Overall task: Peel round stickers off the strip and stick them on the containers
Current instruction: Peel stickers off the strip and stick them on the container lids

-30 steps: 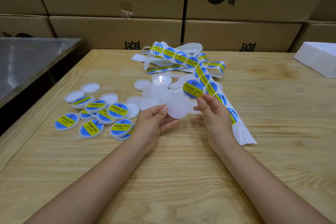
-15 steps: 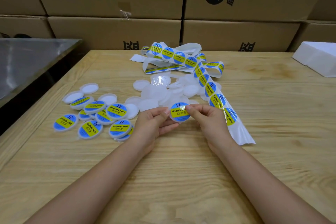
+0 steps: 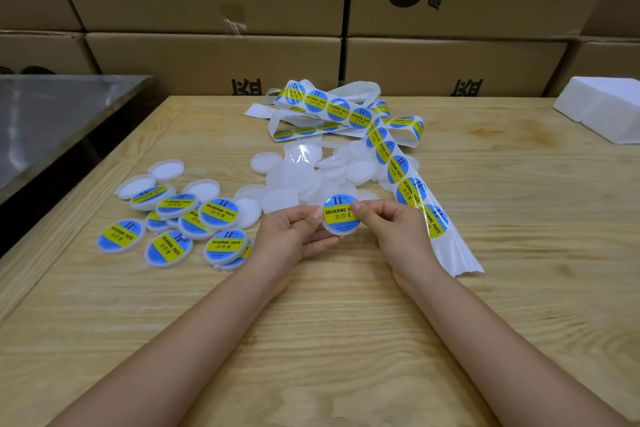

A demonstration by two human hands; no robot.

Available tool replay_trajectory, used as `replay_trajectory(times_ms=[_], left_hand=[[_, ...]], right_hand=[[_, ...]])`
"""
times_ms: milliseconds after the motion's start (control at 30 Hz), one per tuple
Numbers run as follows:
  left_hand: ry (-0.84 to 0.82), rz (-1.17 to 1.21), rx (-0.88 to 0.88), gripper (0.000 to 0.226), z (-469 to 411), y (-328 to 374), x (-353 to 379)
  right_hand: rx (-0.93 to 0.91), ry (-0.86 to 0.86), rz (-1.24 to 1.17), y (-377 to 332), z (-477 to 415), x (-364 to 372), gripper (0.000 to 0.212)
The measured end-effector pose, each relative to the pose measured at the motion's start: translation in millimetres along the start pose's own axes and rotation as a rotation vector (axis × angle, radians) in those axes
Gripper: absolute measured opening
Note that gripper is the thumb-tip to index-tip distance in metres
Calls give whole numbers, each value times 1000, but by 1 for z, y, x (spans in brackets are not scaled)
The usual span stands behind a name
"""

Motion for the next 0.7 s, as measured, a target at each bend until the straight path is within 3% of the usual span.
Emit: replay_trajectory(times_ms=[333, 700], left_hand=[[132, -96, 21, 12, 0, -3, -7], [224, -86, 26, 11, 0, -4, -14]], right_hand=[[-62, 69, 197, -8, 7, -3, 16], [-446, 180, 698, -53, 35, 10, 14]])
Point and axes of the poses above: each hand's wrist, its own z-axis away from the middle knuckle, its own x-axis out of the palm, y = z × x, the point moved 10 cm from there along -z, towards the middle knuckle, and after that the axes turned 6 degrees about y, right-handed, at the moved point
